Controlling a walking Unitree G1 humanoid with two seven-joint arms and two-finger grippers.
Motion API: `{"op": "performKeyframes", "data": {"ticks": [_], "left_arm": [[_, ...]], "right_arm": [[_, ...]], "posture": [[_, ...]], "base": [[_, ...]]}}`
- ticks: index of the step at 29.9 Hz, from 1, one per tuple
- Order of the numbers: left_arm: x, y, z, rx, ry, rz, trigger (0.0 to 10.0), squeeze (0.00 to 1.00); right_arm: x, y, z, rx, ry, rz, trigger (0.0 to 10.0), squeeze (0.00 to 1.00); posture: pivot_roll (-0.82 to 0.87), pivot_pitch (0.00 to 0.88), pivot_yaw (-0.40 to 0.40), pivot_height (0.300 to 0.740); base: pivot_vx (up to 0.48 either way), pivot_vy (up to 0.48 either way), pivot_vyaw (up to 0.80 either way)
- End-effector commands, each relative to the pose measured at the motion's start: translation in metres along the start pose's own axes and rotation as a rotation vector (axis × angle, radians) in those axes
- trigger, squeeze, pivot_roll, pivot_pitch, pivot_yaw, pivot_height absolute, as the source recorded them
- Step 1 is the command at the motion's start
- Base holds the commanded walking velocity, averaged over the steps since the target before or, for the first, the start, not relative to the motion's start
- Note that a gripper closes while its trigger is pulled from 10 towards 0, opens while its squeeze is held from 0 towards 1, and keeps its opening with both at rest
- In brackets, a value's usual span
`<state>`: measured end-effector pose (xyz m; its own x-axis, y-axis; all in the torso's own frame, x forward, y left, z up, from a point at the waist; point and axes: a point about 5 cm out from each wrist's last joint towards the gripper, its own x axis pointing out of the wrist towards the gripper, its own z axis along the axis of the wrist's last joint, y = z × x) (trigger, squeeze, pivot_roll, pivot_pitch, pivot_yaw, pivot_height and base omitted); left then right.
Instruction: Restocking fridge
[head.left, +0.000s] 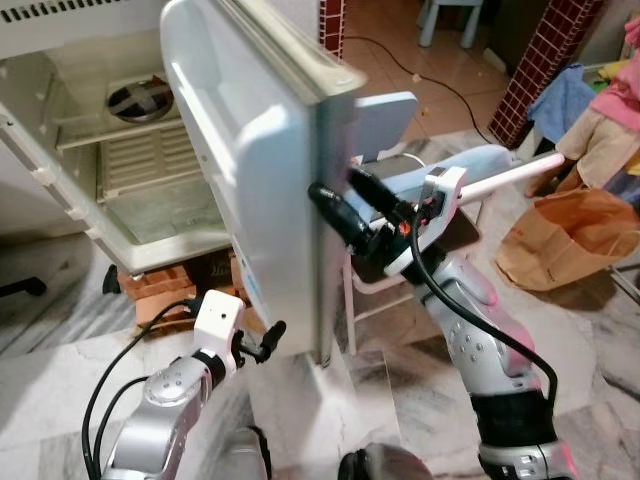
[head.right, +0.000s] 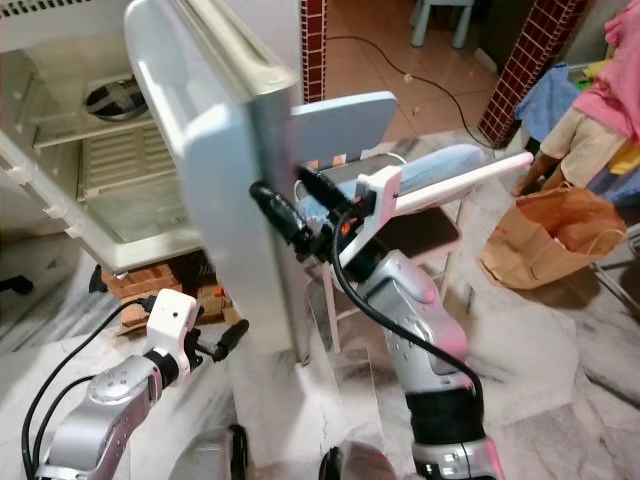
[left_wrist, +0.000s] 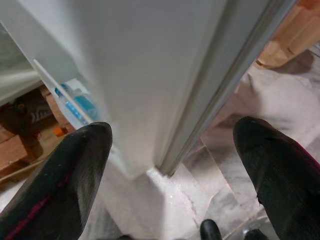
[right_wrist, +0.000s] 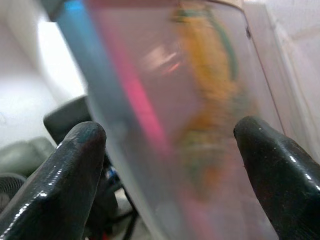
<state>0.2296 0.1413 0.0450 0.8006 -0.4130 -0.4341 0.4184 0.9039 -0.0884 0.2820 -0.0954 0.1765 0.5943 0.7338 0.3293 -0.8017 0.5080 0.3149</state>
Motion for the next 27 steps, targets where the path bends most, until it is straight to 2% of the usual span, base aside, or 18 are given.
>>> {"op": "performKeyframes", "data": {"ticks": [1,5,7,12,20,23,25,27], "left_arm": [[-0.001,0.005,-0.008,0.01,0.031,0.012,10.0,0.0],[-0.001,0.006,-0.008,0.025,0.035,0.009,10.0,0.0],[-0.004,0.003,-0.002,0.04,0.025,0.002,10.0,0.0],[-0.008,0.002,0.004,0.064,0.003,0.032,10.0,0.0],[-0.01,0.006,0.01,0.101,-0.037,0.078,10.0,0.0],[-0.012,0.009,0.019,0.156,-0.082,0.141,10.0,0.0],[-0.012,0.011,0.02,0.159,-0.086,0.165,10.0,0.0],[-0.015,0.024,0.021,0.148,-0.09,0.298,10.0,0.0]], "right_arm": [[-0.006,-0.005,-0.001,0.004,0.018,-0.007,10.0,0.0],[-0.016,-0.009,-0.005,0.007,0.049,-0.032,10.0,0.0],[-0.027,-0.015,-0.014,-0.04,0.116,-0.087,10.0,0.0],[-0.038,-0.022,-0.029,-0.069,0.17,-0.164,10.0,0.0],[-0.041,-0.035,-0.033,-0.111,0.175,-0.289,10.0,0.0],[-0.042,-0.039,-0.032,-0.132,0.161,-0.329,10.0,0.0],[-0.042,-0.039,-0.033,-0.131,0.162,-0.329,10.0,0.0],[-0.044,-0.041,-0.033,-0.149,0.164,-0.349,10.0,0.0]], "posture": [[0.04,0.1,-0.014,0.74],[0.03,0.1,-0.012,0.74],[0.03,0.1,-0.011,0.74],[0.03,0.102,-0.01,0.74],[0.05,0.103,-0.016,0.74],[0.05,0.102,-0.019,0.74],[0.05,0.102,-0.019,0.74],[0.04,0.1,-0.019,0.74]], "base": [[0.0,0.0,0.0],[0.0,0.0,0.0],[0.0,0.0,0.0],[0.0,0.0,0.0],[0.0,0.0,0.0],[0.0,0.0,0.0],[0.0,0.0,0.0],[0.0,0.0,0.0]]}}
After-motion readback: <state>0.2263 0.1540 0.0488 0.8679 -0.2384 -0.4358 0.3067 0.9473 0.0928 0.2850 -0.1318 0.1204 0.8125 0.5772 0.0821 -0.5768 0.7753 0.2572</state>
